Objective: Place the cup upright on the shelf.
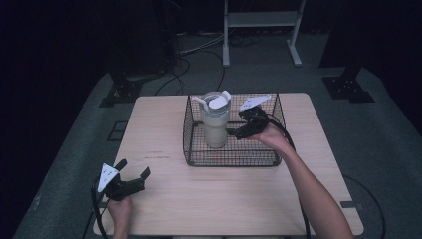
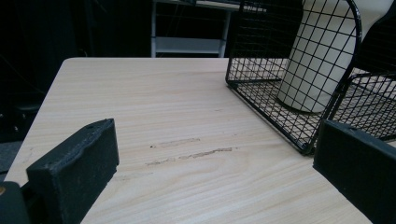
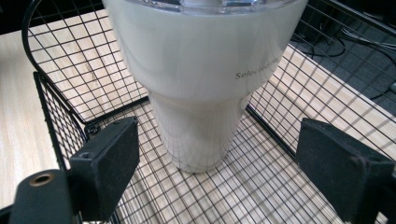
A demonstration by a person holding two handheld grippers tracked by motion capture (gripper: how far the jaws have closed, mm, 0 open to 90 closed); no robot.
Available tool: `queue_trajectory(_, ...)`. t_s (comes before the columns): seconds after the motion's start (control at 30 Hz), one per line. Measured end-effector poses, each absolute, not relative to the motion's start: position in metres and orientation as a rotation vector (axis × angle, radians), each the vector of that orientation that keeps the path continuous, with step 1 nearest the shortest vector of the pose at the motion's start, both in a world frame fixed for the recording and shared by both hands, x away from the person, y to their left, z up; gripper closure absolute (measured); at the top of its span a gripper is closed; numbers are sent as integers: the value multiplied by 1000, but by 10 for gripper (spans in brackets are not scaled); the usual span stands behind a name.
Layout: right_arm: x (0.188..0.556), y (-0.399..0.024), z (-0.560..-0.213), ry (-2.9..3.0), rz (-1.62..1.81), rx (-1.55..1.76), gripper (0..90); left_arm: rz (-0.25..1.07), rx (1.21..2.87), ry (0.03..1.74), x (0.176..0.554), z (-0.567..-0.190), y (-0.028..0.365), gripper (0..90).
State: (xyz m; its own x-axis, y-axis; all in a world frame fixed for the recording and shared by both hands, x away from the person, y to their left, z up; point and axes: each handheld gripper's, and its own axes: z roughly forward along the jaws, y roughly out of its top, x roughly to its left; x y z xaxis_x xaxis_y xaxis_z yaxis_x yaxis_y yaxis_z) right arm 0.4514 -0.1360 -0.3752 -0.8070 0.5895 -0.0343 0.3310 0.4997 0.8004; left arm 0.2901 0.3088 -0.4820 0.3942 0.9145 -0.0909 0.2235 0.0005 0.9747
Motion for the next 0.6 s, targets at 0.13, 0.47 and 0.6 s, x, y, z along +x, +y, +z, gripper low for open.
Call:
queue_trajectory(0.13, 449, -140, -371, 2439, 1205, 783, 130, 751, 1498, 1068, 290, -482, 309, 0)
queue_trajectory(0.47, 437, -153, -358, 2432, 1210, 783, 130, 752, 1498, 1068, 290, -482, 309, 0)
queue_trajectory(0.6, 433, -156, -354, 2428, 1208, 776, 130, 752, 1498, 1068, 290, -482, 309, 0)
